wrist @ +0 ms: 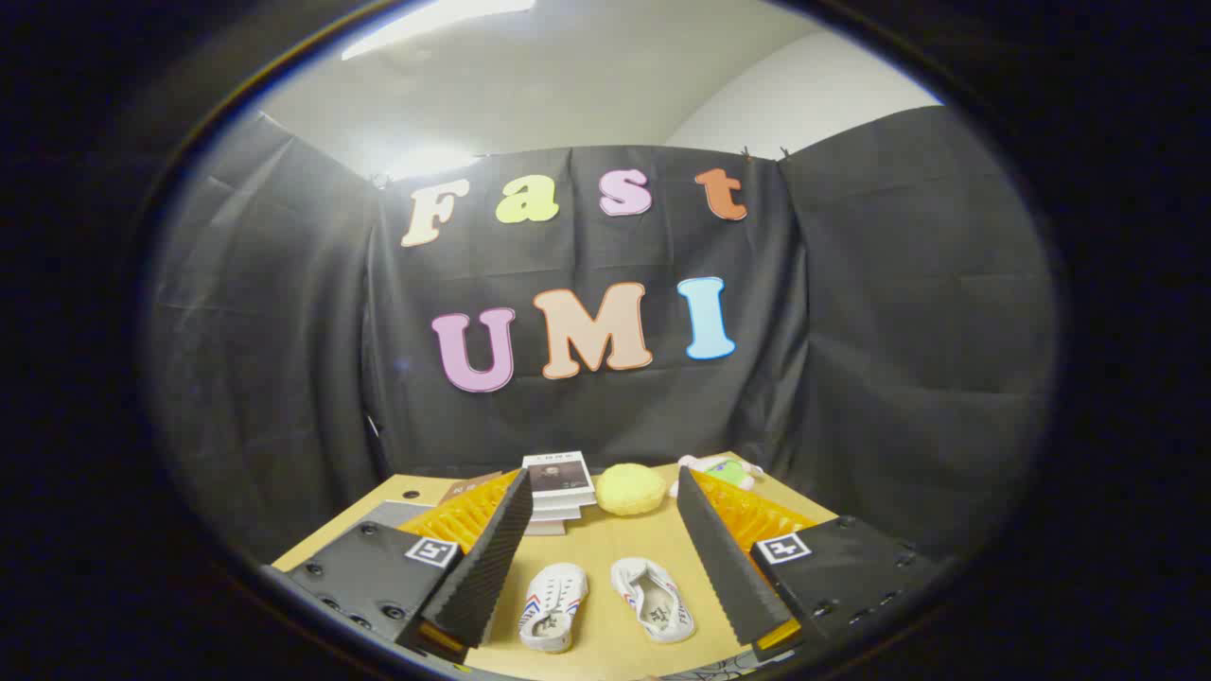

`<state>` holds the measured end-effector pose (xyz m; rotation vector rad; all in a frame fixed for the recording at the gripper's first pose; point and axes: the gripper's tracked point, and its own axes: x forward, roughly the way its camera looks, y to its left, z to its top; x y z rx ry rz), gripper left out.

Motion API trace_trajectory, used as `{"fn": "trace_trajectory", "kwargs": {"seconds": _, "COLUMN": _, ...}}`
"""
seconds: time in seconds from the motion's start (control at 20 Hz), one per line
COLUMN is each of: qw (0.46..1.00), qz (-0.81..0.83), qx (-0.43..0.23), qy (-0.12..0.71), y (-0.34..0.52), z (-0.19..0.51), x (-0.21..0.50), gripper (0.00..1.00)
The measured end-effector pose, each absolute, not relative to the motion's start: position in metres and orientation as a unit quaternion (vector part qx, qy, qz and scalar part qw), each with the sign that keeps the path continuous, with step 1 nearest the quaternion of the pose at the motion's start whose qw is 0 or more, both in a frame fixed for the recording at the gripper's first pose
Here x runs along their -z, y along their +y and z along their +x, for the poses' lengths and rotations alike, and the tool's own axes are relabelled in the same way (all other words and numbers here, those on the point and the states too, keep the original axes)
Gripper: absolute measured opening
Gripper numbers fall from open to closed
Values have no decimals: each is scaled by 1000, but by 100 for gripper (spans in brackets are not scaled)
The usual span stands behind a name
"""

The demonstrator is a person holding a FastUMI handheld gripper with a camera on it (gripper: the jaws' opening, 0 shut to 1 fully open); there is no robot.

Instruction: Open the storage box then place both shoes into the box .Put the left shoe in first, then the right shoe, with the right side of both shoes facing outward in a uniform manner.

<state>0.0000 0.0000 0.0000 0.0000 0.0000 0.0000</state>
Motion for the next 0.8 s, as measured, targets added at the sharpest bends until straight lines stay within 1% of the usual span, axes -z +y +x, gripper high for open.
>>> {"fn": "trace_trajectory", "kwargs": {"seconds": 0.15, "qw": 1000, "qz": -8, "qx": 1, "qy": 12, "y": 3, "z": 4, "x": 8, "gripper": 98}}
{"fn": "trace_trajectory", "kwargs": {"seconds": 0.35, "qw": 999, "qz": -33, "qx": 35, "qy": 20, "y": -7, "z": 7, "x": 16, "gripper": 98}}
{"fn": "trace_trajectory", "kwargs": {"seconds": 0.8, "qw": 998, "qz": -15, "qx": 60, "qy": 31, "y": -16, "z": 20, "x": 19, "gripper": 97}}
